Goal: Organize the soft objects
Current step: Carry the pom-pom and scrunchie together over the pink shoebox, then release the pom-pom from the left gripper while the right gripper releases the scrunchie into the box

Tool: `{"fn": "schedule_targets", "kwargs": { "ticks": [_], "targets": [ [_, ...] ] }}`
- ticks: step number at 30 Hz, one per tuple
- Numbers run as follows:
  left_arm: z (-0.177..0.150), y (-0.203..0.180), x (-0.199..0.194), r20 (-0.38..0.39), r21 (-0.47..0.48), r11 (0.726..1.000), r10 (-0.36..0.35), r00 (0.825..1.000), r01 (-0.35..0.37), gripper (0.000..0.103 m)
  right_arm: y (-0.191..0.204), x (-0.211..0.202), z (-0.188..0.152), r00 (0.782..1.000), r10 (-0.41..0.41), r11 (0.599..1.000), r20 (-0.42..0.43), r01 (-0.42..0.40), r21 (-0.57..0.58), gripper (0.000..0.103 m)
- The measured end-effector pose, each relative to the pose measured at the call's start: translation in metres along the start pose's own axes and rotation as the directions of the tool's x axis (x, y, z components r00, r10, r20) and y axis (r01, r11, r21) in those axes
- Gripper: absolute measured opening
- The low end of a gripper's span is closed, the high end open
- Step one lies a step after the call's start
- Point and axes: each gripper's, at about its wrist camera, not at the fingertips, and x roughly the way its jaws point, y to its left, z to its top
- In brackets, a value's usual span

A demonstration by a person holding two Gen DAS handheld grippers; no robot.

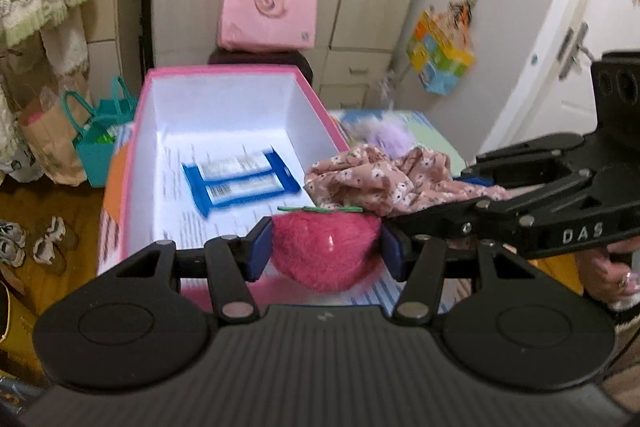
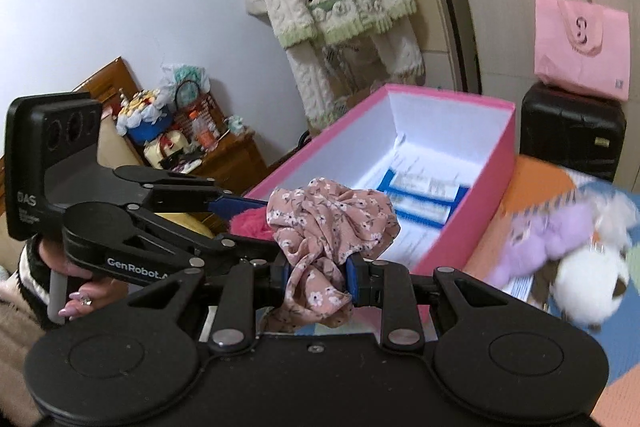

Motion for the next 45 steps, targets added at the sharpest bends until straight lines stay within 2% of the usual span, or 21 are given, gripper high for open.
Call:
{"fn": "schedule_targets", "kwargs": {
  "ticks": [5, 9, 14, 18, 20, 23, 28, 33, 36, 42, 45],
  "targets": [
    [0.023, 0.017, 0.007, 0.056, -0.022, 1.0, 0.013, 0.998, -0.011, 0.055, -0.005, 0.01, 0.024, 0.999, -0.021, 1.0, 0.049, 0.022, -0.013, 0.032],
    [0.038, 0.03, 0.017, 0.105, -0.04, 0.999, 0.014, 0.994, -0.01, 0.055, -0.014, 0.017, 0.039, 0.994, -0.05, 0.998, 0.101, 0.047, 0.032, 0.032],
    [0.052, 0.051, 0.042, 0.087, -0.075, 0.997, 0.024, 0.996, -0.017, 0.055, -0.023, 0.041, 0.054, 0.99, -0.101, 0.995, 0.103, 0.098, 0.036, 0.032],
    [0.058, 0.073, 0.073, 0.004, -0.12, 0.993, -0.009, 1.0, 0.009, 0.055, -0.042, 0.062, 0.06, 0.974, -0.205, 0.978, 0.1, 0.201, 0.047, 0.032],
    [0.059, 0.079, 0.088, -0.03, -0.122, 0.992, 0.013, 0.999, -0.016, 0.055, -0.053, 0.072, 0.061, 0.965, -0.246, 0.969, 0.086, 0.242, 0.055, 0.032],
    [0.061, 0.085, 0.104, -0.043, -0.106, 0.99, 0.09, 0.995, -0.094, 0.055, -0.07, 0.091, 0.062, 0.968, -0.248, 0.967, 0.042, 0.245, 0.069, 0.032],
    [0.073, 0.084, 0.128, -0.067, -0.02, 0.973, 0.227, 0.972, -0.229, 0.055, -0.084, 0.12, 0.063, 0.962, -0.273, 0.961, -0.017, 0.273, 0.045, 0.031],
    [0.082, 0.083, 0.136, -0.08, 0.043, 0.969, 0.247, 0.966, -0.244, 0.055, -0.078, 0.134, 0.069, 0.957, -0.286, 0.958, -0.05, 0.285, -0.034, 0.031],
    [0.088, 0.084, 0.14, -0.07, 0.035, 0.972, 0.233, 0.97, -0.231, 0.055, -0.072, 0.142, 0.074, 0.948, -0.311, 0.946, -0.058, 0.304, -0.112, 0.031],
    [0.091, 0.088, 0.16, -0.107, 0.028, 0.965, 0.262, 0.959, -0.26, 0.058, -0.074, 0.164, 0.084, 0.93, -0.355, 0.924, -0.097, 0.332, -0.191, 0.032],
    [0.093, 0.09, 0.159, -0.106, 0.021, 0.964, 0.266, 0.958, -0.265, 0.058, -0.07, 0.167, 0.086, 0.928, -0.353, 0.92, -0.118, 0.321, -0.224, 0.048]
  ]
}}
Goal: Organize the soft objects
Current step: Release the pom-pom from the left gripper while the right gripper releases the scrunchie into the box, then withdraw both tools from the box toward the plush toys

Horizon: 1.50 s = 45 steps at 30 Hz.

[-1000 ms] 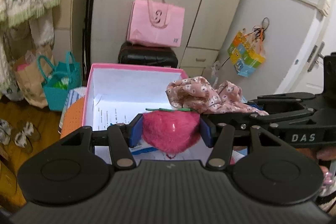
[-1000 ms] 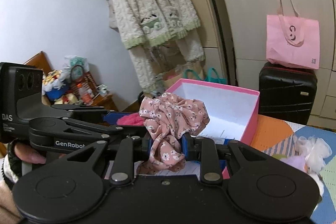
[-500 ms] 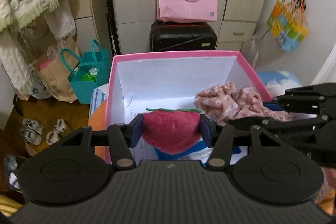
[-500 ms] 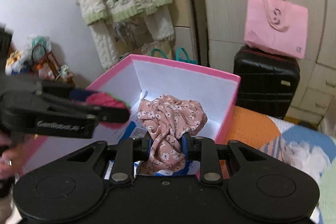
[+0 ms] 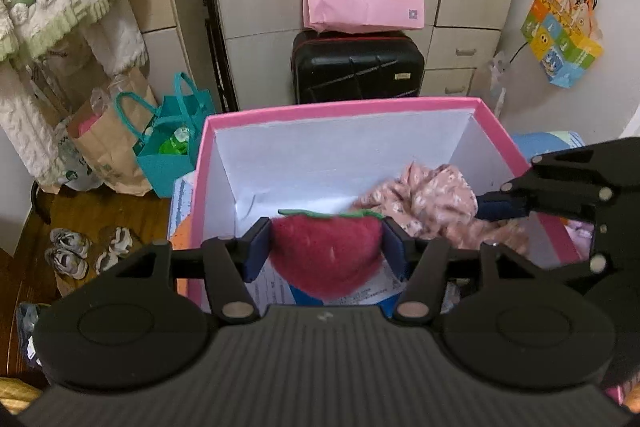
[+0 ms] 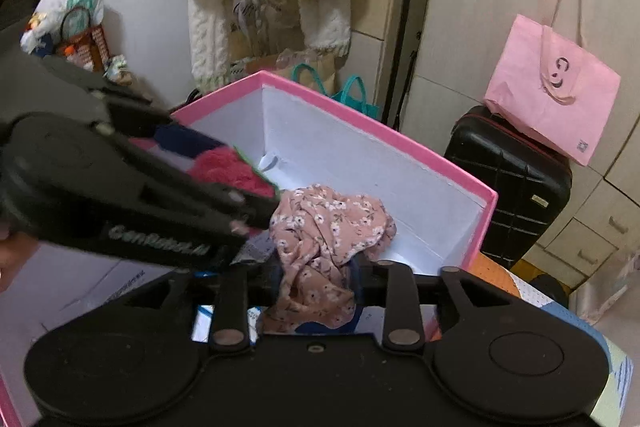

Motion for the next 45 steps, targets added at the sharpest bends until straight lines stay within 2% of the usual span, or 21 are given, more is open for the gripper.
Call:
{"fn": "schedule_targets", "kwargs": {
  "ticks": [1, 3, 5, 7, 13, 21, 24, 30, 32, 38, 45],
  "targets": [
    [0.001, 0.001, -0.002, 0.006, -0.002, 1.0, 0.001, 1.0, -0.001, 0.059, 0.002, -0.001, 0.0, 1.0, -0.002, 1.0, 0.004, 0.002, -0.016, 0.054],
    [0.0, 0.003, -0.008, 0.023, -0.017, 1.0, -0.003, 1.0, 0.003, 0.07, 0.007, -0.003, -0.001, 1.0, -0.015, 0.999, 0.011, 0.015, -0.046, 0.059],
    [-0.002, 0.004, -0.016, 0.045, -0.021, 1.0, -0.02, 0.999, 0.021, 0.077, 0.008, -0.007, -0.004, 0.999, -0.026, 0.998, 0.023, 0.027, -0.049, 0.07],
    [-0.007, 0.004, -0.026, 0.059, -0.017, 0.999, -0.026, 0.998, 0.027, 0.077, 0.008, -0.015, -0.008, 0.999, -0.024, 0.999, 0.037, 0.025, -0.036, 0.077],
    [-0.026, 0.002, -0.056, 0.085, -0.018, 0.998, -0.062, 0.994, 0.064, 0.077, 0.014, -0.042, -0.02, 0.997, -0.01, 1.0, 0.077, 0.012, -0.025, 0.077],
    [-0.05, -0.012, -0.108, 0.143, 0.045, 0.994, -0.1, 0.985, 0.095, 0.078, 0.029, -0.088, -0.035, 0.996, -0.025, 0.999, 0.09, 0.027, -0.017, 0.077],
    [-0.055, -0.021, -0.126, 0.142, 0.067, 0.992, -0.115, 0.983, 0.107, 0.078, 0.037, -0.103, -0.038, 0.996, -0.036, 0.999, 0.087, 0.038, -0.026, 0.077],
    [-0.062, -0.029, -0.157, 0.138, 0.082, 0.98, -0.193, 0.971, 0.183, 0.079, 0.052, -0.137, -0.048, 0.994, -0.039, 0.998, 0.106, 0.043, -0.041, 0.077],
    [-0.067, -0.032, -0.166, 0.134, 0.087, 0.973, -0.225, 0.965, 0.215, 0.085, 0.057, -0.148, -0.053, 0.993, -0.041, 0.997, 0.114, 0.048, -0.054, 0.077],
    [-0.085, -0.052, -0.187, 0.152, 0.126, 0.973, -0.213, 0.965, 0.195, 0.086, 0.068, -0.175, -0.072, 0.991, -0.027, 0.997, 0.134, 0.036, -0.068, 0.077],
    [-0.103, -0.093, -0.215, 0.173, 0.24, 0.949, -0.249, 0.953, 0.204, 0.091, 0.075, -0.209, -0.104, 0.987, -0.038, 0.994, 0.155, 0.052, -0.092, 0.078]
  ]
}}
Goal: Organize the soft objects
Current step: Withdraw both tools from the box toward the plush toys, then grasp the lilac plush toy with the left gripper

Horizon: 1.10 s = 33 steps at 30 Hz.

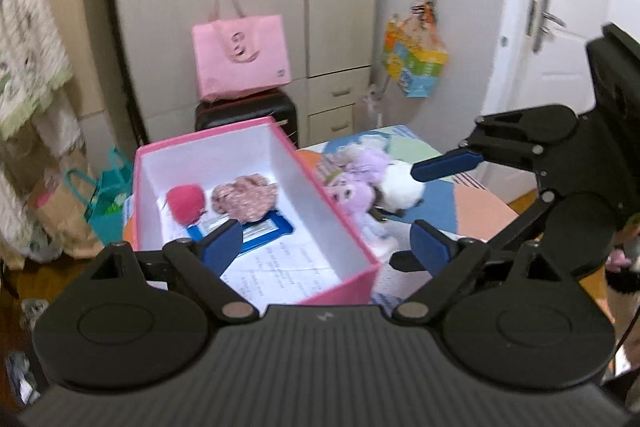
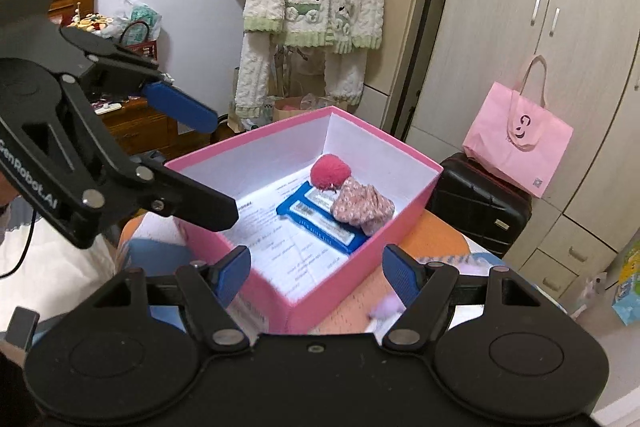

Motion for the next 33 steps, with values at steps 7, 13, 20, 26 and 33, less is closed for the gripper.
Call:
{"fn": "schedule_targets", "kwargs": {
  "ticks": [7, 13, 20, 26, 33],
  "targets": [
    [-0.009, -0.037, 0.007, 0.033, 0.001, 0.998, -0.068, 0.997, 0.068, 0.095, -0.015, -0.037, -0.049, 0.996, -0.043, 0.999, 0.081, 0.045, -0.019, 0.082],
    [-0.023, -0.06, 0.033, 0.046, -0.008, 0.995, -0.102, 0.994, 0.103, 0.095, -0.057, -0.047, -0.097, 0.99, -0.098, 0.989, 0.102, 0.085, 0.123, 0.083],
    [-0.021, -0.074, 0.071, 0.048, -0.026, 0.997, -0.068, 0.997, 0.069, 0.095, -0.081, -0.042, -0.122, 0.978, -0.186, 0.974, 0.098, 0.17, 0.15, 0.086],
    [-0.021, -0.08, 0.098, 0.029, -0.047, 0.997, -0.057, 0.998, 0.058, 0.092, -0.092, -0.022, -0.137, 0.975, -0.206, 0.972, 0.08, 0.195, 0.134, 0.086],
    [-0.013, -0.083, 0.136, 0.007, -0.081, 0.996, -0.031, 0.999, 0.032, 0.091, -0.101, 0.005, -0.144, 0.983, -0.163, 0.977, 0.078, 0.15, 0.154, 0.086]
  ]
}}
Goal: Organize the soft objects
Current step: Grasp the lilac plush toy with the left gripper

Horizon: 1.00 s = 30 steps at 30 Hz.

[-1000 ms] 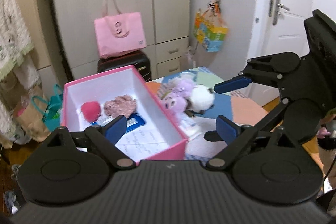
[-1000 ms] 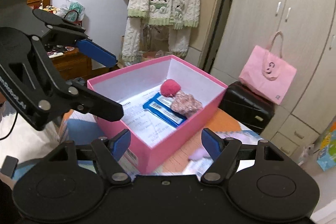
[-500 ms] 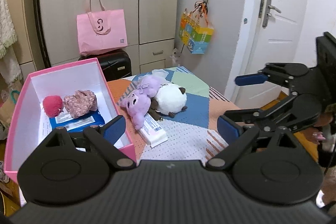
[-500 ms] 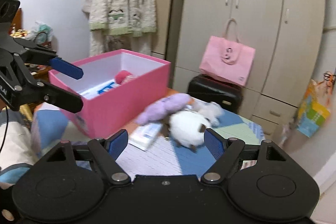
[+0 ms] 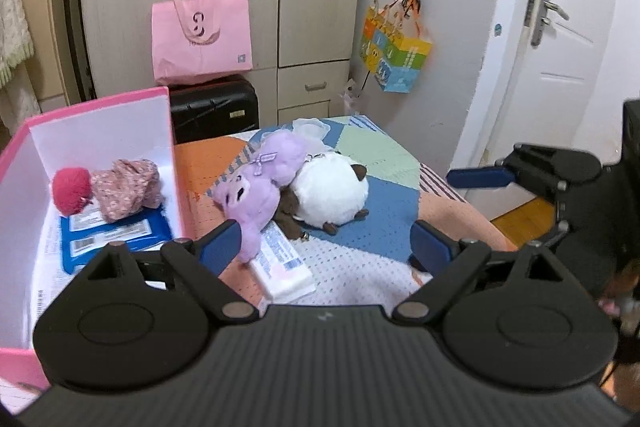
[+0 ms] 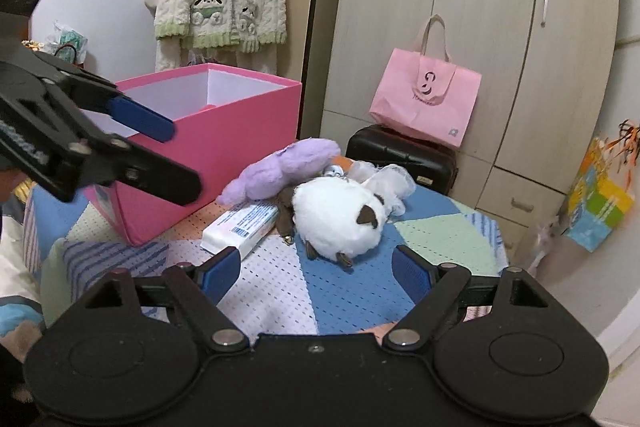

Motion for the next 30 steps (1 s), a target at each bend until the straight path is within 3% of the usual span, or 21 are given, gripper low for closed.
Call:
{"fn": "schedule_targets", "kwargs": {
  "ticks": [7, 10, 15, 17, 23, 30],
  "targets": [
    [0.033, 0.011, 0.047, -0.02, -0.043, 0.998, 0.035, 0.999, -0.036, 0.089, 0.005, 0.034, 0.017, 0.997, 0.065, 0.997, 0.046, -0.064, -0.037, 0.088],
    [0.045, 0.015, 0.065, -0.056, -0.037, 0.997, 0.072, 0.996, -0.074, 0.083, 0.005, 0.049, 0.03, 0.994, 0.088, 0.993, 0.066, -0.082, -0.089, 0.089],
    [0.064, 0.023, 0.094, -0.135, -0.098, 0.993, 0.052, 0.989, -0.065, 0.072, 0.002, 0.081, 0.05, 0.989, 0.13, 0.978, 0.069, -0.117, -0.17, 0.092],
    [0.065, 0.022, 0.094, -0.123, -0.111, 0.99, 0.078, 0.989, -0.091, 0.066, 0.001, 0.093, 0.055, 0.989, 0.136, 0.974, 0.057, -0.123, -0.19, 0.092],
    [0.052, 0.031, 0.087, -0.078, -0.15, 0.976, 0.146, 0.986, -0.156, 0.061, -0.007, 0.113, 0.06, 0.97, 0.24, 0.952, 0.044, -0.226, -0.206, 0.094],
    [0.041, 0.03, 0.079, -0.036, -0.069, 0.975, 0.21, 0.977, -0.212, 0.061, -0.008, 0.123, 0.06, 0.966, 0.259, 0.937, 0.007, -0.249, -0.246, 0.095]
  ]
}}
